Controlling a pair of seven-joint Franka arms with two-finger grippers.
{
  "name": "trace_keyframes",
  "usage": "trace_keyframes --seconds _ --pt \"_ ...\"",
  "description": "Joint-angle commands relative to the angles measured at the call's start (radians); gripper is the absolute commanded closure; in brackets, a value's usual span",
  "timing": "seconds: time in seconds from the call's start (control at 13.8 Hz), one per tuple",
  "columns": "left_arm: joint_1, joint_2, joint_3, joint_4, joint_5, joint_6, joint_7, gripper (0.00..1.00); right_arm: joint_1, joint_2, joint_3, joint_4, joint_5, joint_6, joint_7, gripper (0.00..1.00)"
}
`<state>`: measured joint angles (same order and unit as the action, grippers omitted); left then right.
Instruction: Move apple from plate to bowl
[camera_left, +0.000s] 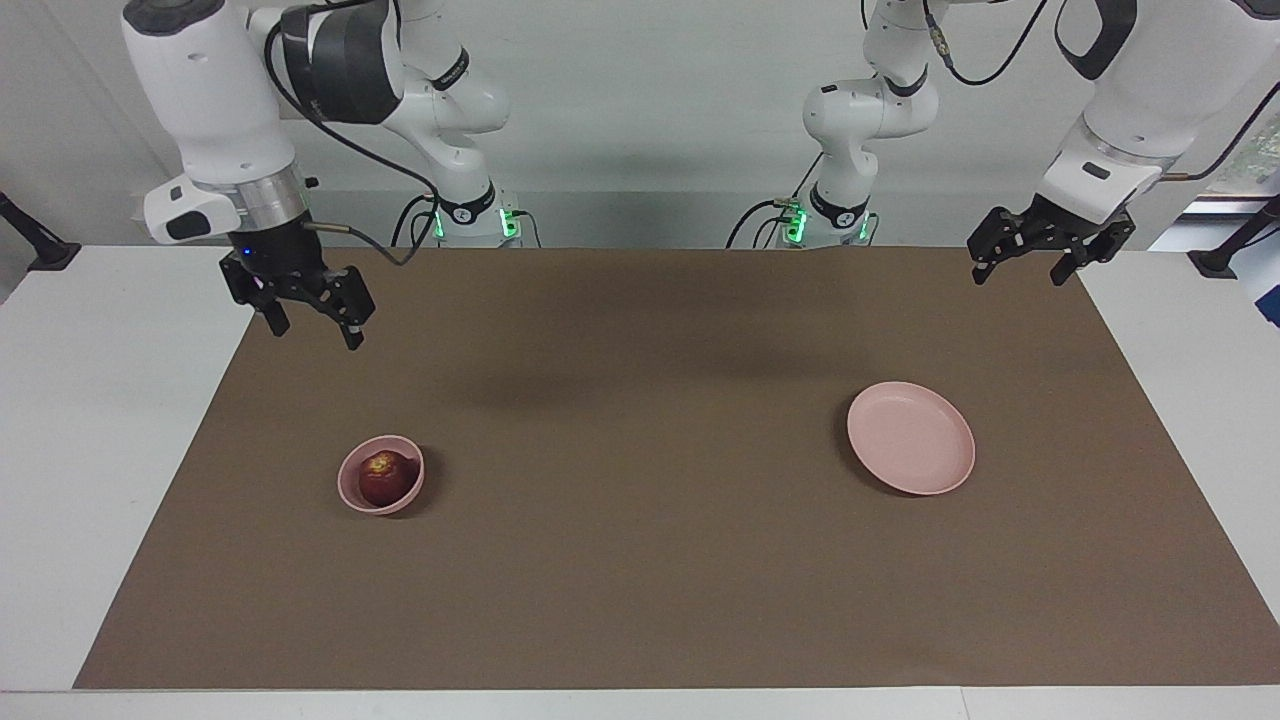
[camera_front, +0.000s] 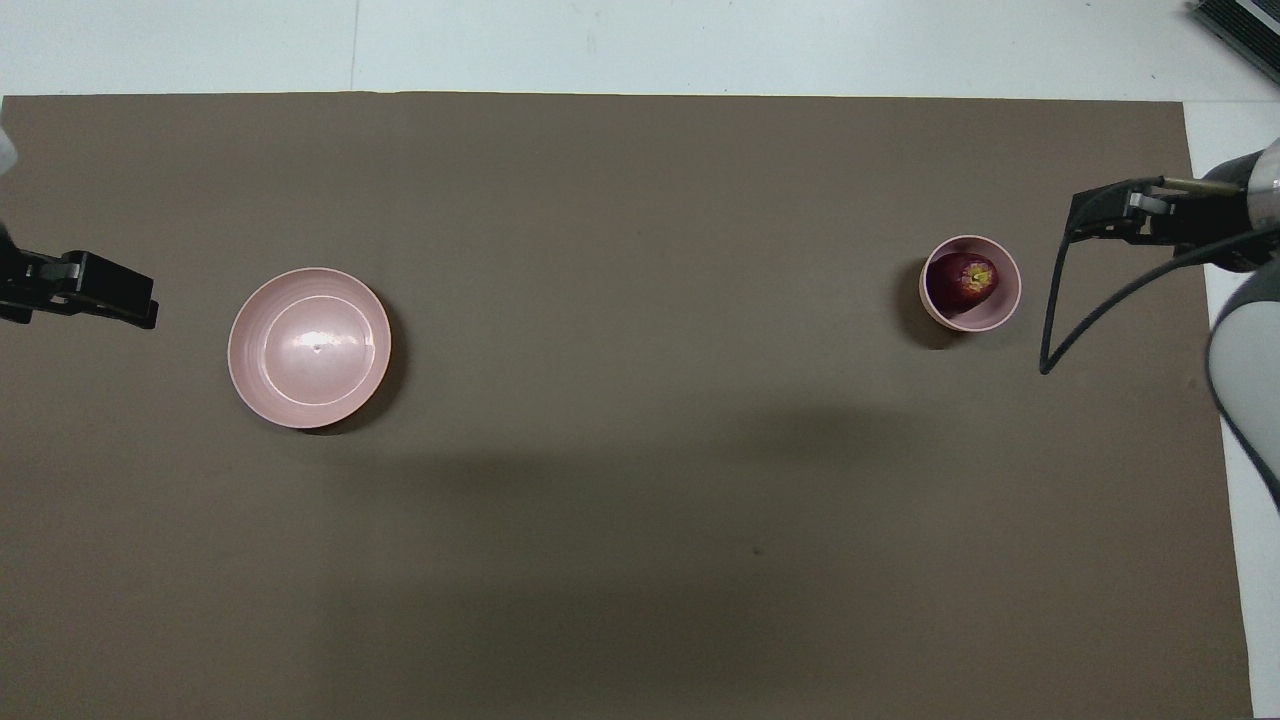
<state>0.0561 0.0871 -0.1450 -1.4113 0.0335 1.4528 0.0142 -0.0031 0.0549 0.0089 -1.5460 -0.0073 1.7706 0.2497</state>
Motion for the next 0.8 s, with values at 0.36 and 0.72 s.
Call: trace_keyframes --seconds 0.36,0.72 --pt "0.056 -0.084 0.019 -0.114 -0.053 -0.008 0.016 0.00 -0.009 -0.109 0.000 0.001 0.040 -0.178 0.006 0.00" --pt "0.062 -0.149 0.013 -0.191 -0.054 0.017 0.059 0.00 -0.008 -0.099 0.003 0.004 0.038 -0.195 0.008 0.00"
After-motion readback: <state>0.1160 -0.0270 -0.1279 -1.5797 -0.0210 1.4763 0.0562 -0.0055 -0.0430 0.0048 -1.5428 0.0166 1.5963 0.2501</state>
